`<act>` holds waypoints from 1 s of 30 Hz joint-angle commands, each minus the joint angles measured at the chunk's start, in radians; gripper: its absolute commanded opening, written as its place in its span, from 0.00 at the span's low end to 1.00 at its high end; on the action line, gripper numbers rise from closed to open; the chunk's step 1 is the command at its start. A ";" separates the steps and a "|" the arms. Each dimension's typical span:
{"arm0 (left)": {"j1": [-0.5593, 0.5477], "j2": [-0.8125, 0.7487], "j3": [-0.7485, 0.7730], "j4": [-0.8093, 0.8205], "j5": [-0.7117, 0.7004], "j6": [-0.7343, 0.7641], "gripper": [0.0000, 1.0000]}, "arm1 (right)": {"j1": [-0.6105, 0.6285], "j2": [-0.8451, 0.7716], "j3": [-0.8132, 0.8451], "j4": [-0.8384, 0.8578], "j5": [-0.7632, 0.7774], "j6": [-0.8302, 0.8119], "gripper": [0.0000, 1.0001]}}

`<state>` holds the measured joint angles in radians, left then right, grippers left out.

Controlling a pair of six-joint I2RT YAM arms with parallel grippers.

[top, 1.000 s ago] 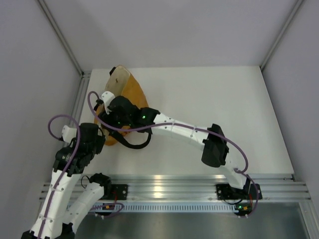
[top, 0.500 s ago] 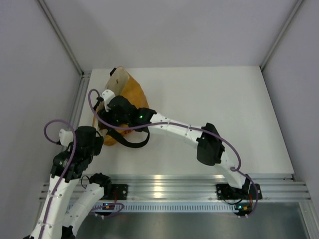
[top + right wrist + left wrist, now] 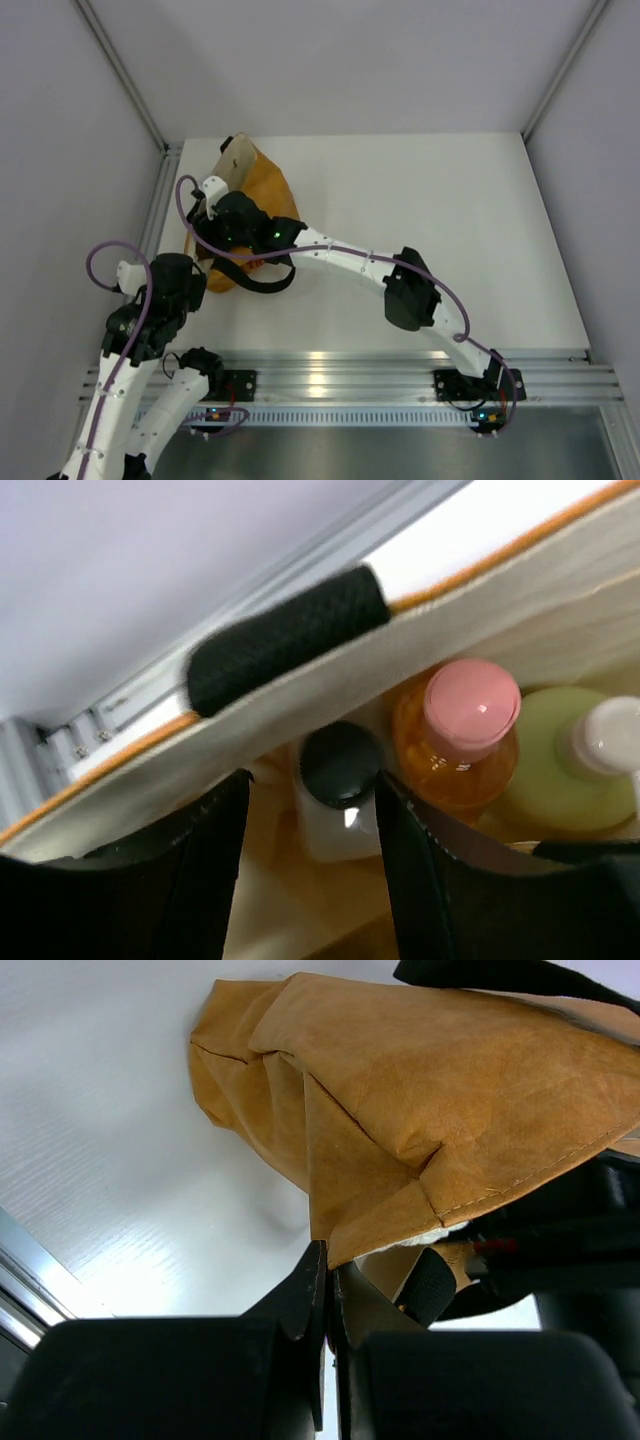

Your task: Take the personal care products out of the canvas bag

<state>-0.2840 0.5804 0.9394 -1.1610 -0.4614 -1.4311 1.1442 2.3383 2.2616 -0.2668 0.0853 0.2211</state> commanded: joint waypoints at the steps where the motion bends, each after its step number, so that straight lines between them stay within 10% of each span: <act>1: 0.000 -0.007 -0.019 -0.077 -0.025 -0.025 0.00 | -0.024 0.064 0.056 0.044 0.025 -0.042 0.52; 11: 0.002 -0.030 -0.034 -0.078 -0.014 -0.052 0.00 | -0.040 0.122 0.095 0.061 0.059 -0.086 0.52; 17: 0.000 -0.024 -0.025 -0.077 -0.011 -0.042 0.00 | -0.029 0.135 0.084 0.083 0.051 -0.135 0.38; 22: 0.002 -0.011 -0.010 -0.078 -0.014 -0.022 0.00 | -0.027 0.115 0.038 0.118 0.045 -0.146 0.01; 30: 0.000 -0.007 0.004 -0.077 -0.025 -0.002 0.00 | -0.020 0.101 0.023 0.136 0.053 -0.167 0.00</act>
<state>-0.2840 0.5686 0.9165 -1.1683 -0.4629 -1.4578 1.1336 2.4359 2.3039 -0.1833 0.1116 0.0708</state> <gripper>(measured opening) 0.025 0.389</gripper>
